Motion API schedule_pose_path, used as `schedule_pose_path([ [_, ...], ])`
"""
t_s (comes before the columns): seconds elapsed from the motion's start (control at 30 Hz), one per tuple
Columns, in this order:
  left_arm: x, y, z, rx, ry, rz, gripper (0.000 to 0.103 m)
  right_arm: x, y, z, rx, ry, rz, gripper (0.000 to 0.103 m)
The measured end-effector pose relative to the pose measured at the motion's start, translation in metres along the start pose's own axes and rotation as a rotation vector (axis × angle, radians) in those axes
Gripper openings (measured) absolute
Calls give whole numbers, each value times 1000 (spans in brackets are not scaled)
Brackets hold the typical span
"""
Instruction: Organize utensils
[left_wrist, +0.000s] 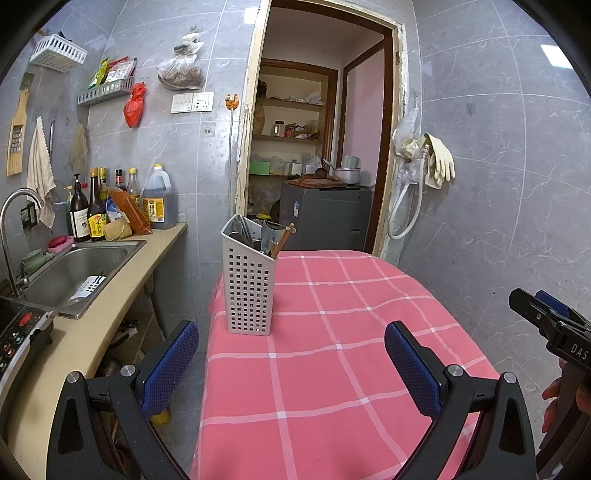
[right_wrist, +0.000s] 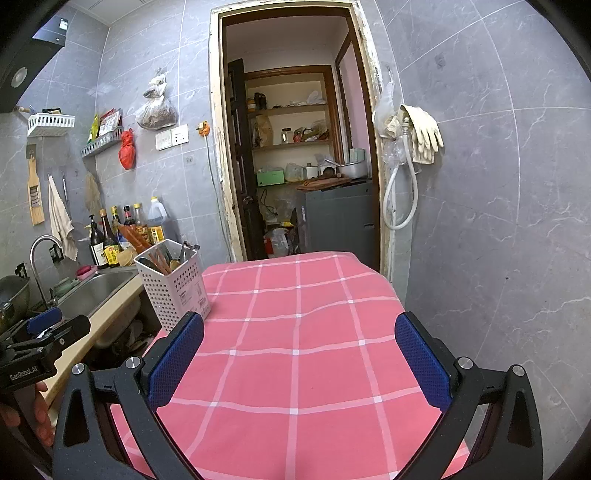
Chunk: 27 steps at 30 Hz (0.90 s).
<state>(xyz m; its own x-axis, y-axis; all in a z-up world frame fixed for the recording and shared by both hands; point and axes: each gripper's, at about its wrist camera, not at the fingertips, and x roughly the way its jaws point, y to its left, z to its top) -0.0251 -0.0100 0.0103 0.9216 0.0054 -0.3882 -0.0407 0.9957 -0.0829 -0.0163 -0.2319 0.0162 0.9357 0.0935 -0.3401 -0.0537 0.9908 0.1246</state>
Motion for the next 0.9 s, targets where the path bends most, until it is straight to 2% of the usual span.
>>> schedule_pose_path([
  [0.9,0,0,1,0,2,0,102,-2,3,-1,1,5,3,102],
])
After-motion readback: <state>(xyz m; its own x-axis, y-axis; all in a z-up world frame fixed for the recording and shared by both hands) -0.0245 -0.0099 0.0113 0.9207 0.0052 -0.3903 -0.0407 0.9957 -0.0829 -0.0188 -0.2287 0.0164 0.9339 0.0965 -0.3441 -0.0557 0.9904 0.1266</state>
